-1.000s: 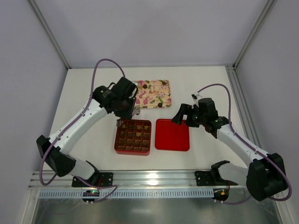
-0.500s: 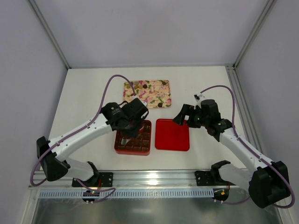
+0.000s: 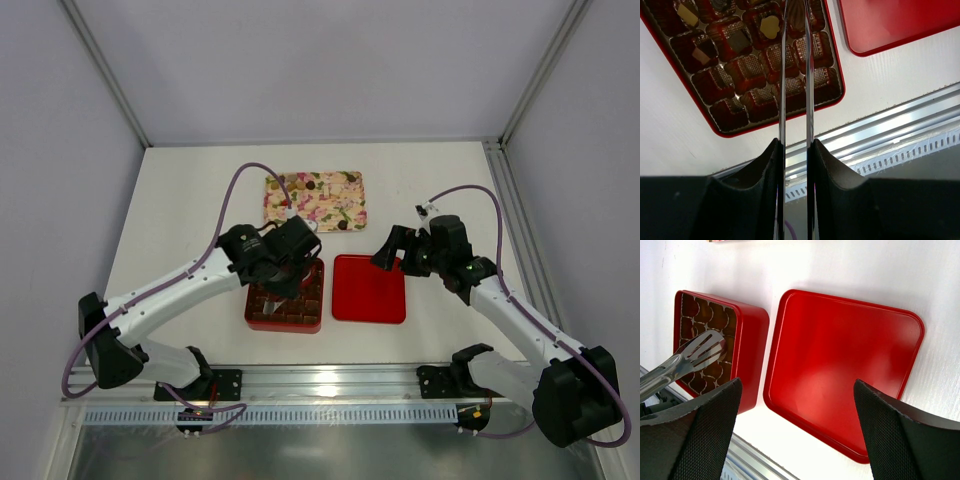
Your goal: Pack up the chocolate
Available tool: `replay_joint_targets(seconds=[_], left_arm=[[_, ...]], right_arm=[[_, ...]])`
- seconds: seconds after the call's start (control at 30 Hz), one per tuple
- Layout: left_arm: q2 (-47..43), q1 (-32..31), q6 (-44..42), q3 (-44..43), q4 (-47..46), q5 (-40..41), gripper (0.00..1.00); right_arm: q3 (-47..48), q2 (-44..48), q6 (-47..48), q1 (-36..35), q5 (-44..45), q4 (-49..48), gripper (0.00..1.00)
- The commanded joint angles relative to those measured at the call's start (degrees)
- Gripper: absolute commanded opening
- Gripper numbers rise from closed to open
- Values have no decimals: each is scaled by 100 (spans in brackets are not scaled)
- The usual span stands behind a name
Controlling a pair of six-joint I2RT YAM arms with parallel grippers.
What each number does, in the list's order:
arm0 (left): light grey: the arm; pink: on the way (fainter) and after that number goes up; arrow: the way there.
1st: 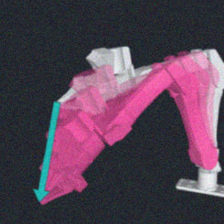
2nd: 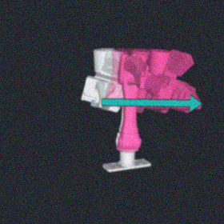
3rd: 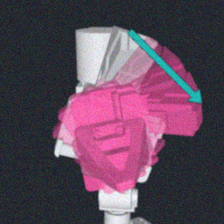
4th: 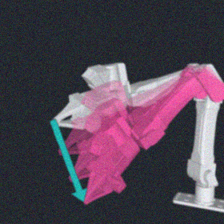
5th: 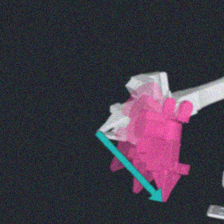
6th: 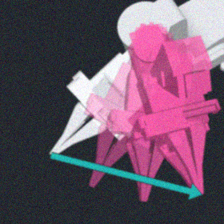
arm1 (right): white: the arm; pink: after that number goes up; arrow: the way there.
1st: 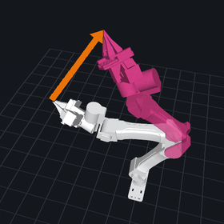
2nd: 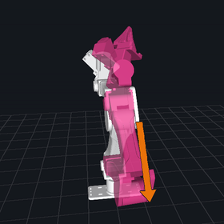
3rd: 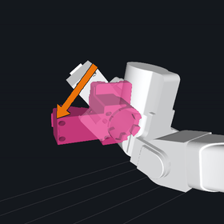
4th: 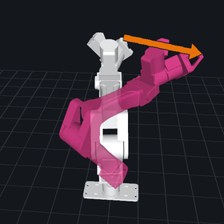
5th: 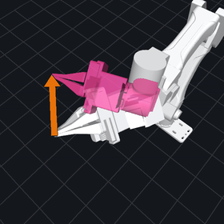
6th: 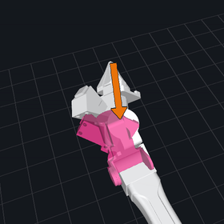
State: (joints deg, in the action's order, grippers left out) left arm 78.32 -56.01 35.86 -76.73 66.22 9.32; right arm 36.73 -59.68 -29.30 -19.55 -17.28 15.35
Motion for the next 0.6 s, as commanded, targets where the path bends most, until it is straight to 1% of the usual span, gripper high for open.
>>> replay_joint_targets(seconds=[0.0,0.23,0.57], left_arm=[[-107,-33,106,9,-197,158,29],[-98,-33,97,18,-214,140,31],[-80,-33,88,9,-197,105,32]], right_arm=[[1,115,-32,-31,49,-120,92],[10,115,-32,-31,49,-112,92],[1,158,-41,-31,49,-112,92]])
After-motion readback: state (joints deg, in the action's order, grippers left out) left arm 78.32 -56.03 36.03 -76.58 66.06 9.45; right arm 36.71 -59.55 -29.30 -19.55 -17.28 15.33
